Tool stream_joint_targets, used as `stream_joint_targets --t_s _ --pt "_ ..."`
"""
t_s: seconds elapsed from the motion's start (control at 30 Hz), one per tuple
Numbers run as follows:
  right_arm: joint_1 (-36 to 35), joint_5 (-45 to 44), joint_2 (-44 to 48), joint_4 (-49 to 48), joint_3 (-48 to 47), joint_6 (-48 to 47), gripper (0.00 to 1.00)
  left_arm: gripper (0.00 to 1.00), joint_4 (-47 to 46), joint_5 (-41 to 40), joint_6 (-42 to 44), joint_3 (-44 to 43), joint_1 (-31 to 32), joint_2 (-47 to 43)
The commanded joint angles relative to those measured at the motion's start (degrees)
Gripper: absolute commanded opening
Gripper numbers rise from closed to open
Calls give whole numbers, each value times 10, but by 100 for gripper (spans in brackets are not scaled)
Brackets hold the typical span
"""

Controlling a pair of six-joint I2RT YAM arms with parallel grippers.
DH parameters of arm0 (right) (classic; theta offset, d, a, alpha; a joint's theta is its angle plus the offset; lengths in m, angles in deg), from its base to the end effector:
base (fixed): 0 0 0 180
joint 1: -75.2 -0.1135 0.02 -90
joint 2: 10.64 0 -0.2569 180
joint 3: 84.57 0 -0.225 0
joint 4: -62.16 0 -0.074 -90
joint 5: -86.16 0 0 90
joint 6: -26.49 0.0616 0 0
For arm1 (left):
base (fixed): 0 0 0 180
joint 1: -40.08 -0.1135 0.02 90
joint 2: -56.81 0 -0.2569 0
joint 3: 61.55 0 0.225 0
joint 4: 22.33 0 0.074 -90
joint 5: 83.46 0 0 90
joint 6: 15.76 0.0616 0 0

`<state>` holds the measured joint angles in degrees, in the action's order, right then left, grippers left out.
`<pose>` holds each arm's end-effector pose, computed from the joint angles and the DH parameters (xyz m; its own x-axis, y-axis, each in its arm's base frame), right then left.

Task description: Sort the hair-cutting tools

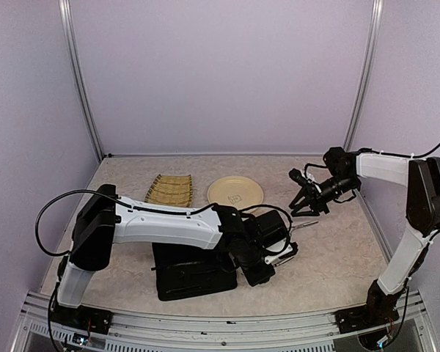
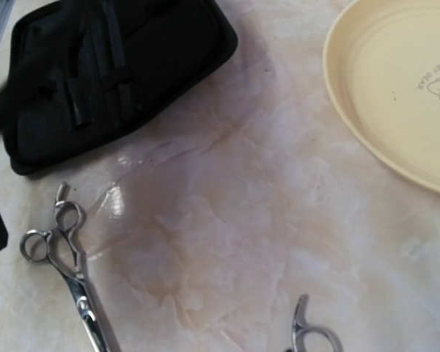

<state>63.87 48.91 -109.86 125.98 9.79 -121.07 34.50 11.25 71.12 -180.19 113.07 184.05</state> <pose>0.2886 0.1078 0.2056 -0.2692 -0.5749 -0.7726 -0.9627 0.1383 0.2326 0.1280 -0.4358 0.1612 -0.3181 0.8543 -0.4111 0.9471 0.3059 -0.0972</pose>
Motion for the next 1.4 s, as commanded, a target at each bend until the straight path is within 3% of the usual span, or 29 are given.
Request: stream_joint_targets --t_s 0.0,0.8,0.93,1.13,1.37 --pt "6 12 -4 4 10 -12 37 24 -7 28 -10 11 -1 1" --pt "6 17 -12 14 7 -22 36 26 36 -59 54 -24 6 69" --pt "6 18 -15 16 5 -23 36 27 34 -55 65 -26 8 48" --pt "6 18 -19 18 2 -23 36 37 -10 -69 99 9 6 -13" --pt "6 20 -23 24 -4 -24 35 34 25 -61 122 -10 -4 14"
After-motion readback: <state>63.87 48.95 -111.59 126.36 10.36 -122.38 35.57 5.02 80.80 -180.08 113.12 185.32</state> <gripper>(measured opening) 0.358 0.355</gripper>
